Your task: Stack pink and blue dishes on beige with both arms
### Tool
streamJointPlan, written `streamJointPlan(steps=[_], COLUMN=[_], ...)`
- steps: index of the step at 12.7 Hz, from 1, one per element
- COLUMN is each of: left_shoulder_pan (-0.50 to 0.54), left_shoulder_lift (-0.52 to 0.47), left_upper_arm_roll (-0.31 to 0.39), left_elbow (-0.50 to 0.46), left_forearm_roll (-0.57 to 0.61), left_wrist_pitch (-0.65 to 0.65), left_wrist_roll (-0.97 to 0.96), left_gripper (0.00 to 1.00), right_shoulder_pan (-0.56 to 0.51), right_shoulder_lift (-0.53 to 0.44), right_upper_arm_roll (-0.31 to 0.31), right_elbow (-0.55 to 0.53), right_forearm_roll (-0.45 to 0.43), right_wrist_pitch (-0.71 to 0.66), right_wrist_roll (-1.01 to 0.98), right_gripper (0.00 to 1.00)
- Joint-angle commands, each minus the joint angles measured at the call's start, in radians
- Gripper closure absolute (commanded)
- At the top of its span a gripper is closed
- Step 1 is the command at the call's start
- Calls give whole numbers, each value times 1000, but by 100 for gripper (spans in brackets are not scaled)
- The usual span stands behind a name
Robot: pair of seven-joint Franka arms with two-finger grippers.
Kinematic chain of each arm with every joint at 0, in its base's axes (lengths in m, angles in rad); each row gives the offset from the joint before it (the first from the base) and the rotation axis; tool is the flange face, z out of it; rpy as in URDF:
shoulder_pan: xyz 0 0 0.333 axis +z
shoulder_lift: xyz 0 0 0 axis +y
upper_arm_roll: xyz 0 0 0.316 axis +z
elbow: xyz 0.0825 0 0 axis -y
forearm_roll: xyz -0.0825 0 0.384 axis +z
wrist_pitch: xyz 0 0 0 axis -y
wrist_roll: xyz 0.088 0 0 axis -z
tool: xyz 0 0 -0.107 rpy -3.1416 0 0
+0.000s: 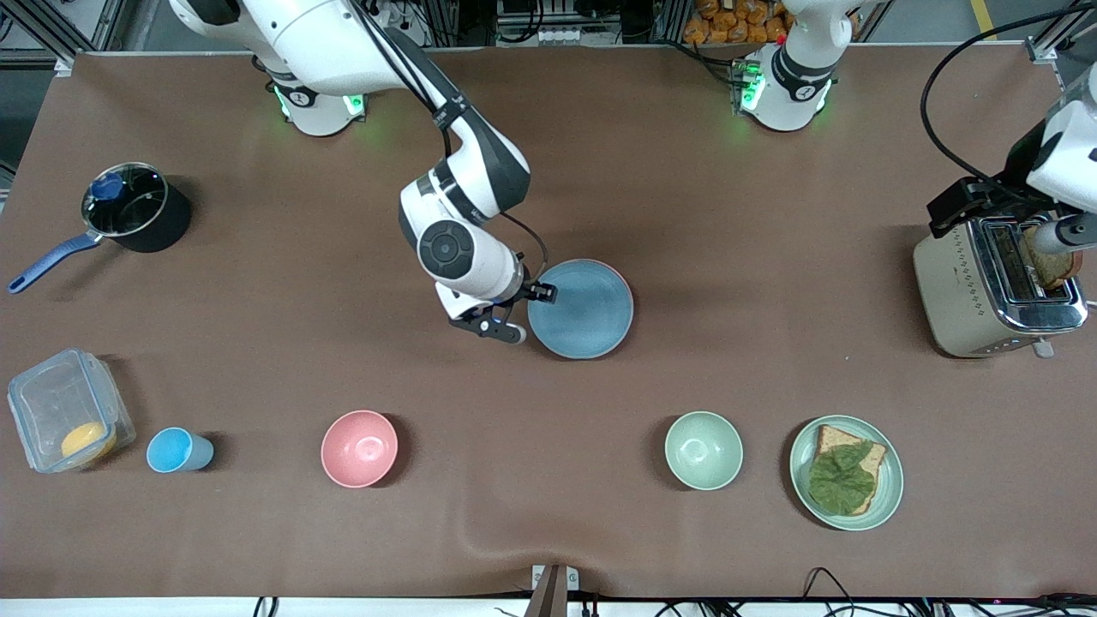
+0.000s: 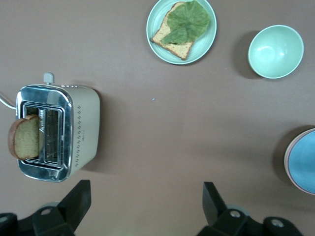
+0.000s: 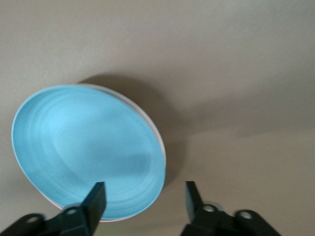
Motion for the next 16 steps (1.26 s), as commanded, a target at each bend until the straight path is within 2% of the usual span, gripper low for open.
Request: streamJointPlan(steps=[1,5,8,11,14,16], left_shoulder_pan=[-150,-171,-166,-166,-164,-165], left_shoulder_lift=[-14,-8,4,7,18,18], left_upper_arm_roll=[161,182,182,180,180,180], left_elbow=[-3,4,4,2,0,-1], left_forearm_roll=[0,-2,-5,-41,-45,-43], left_wrist_pitch=[-17,-12,-5,20,26,28], left_wrist_roll=[25,8,7,5,5,5], left_gripper=[0,0,0,0,0,0], right_shoulder_pan=[-121,-340,-501,-604,-658,-687], right_shoulder_lift=[-87,-173,-265,-390,-508,-545], right_upper_arm_roll=[6,6,6,6,3,3], right_elbow=[-9,-15,-19,-19,-13,7], right_forearm_roll=[-33,-214,-218,-298,-307,-310], right_wrist_pitch=[-159,-324,-388,-466,-512,-558], right_wrist_roll=[-162,-518,-753,-1009,-1027,-998], right_gripper=[0,0,0,0,0,0])
